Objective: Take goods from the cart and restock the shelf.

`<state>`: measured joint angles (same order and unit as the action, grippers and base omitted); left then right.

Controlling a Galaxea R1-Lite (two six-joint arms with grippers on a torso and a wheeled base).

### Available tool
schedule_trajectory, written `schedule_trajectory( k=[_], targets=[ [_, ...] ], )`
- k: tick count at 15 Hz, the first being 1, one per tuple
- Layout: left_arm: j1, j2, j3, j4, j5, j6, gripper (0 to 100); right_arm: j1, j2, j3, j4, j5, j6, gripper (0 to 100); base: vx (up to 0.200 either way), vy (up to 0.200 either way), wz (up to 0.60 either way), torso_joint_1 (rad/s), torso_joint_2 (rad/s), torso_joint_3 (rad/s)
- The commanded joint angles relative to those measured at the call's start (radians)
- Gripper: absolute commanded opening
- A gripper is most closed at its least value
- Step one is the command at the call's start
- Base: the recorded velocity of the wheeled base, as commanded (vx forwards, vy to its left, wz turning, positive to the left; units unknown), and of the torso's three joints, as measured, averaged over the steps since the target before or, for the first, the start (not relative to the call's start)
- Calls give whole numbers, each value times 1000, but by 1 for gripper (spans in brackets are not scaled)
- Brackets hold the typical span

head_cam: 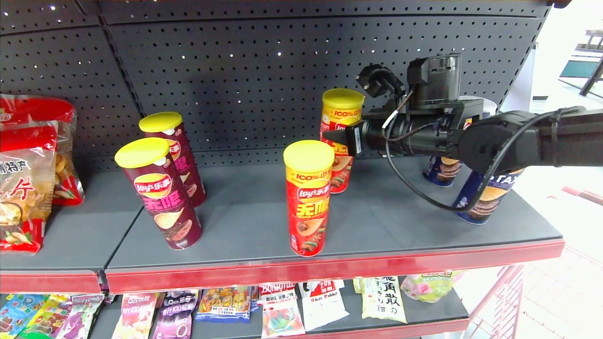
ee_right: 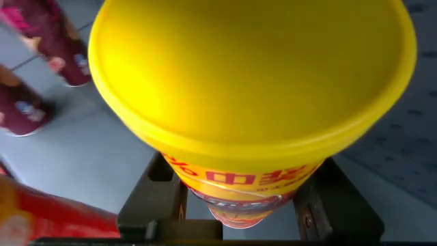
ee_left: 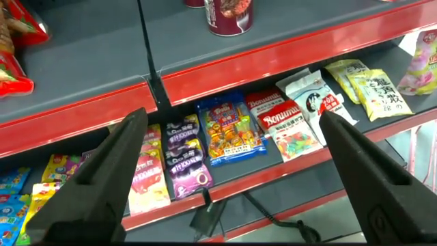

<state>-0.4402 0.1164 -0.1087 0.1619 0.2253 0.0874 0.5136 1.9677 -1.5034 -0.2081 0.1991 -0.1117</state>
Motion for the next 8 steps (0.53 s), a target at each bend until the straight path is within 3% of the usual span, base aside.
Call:
schedule_trajectory(
  k=[1, 8],
  targets=[
    [0, 2, 0, 1, 0, 0, 100, 13, 13, -6, -1, 0, 7, 0, 0, 0, 0, 0, 0, 0],
    [0, -7, 0, 1, 0, 0, 100, 37, 54, -17, -4, 0, 10, 0, 0, 0, 0, 0, 0, 0]
  ],
)
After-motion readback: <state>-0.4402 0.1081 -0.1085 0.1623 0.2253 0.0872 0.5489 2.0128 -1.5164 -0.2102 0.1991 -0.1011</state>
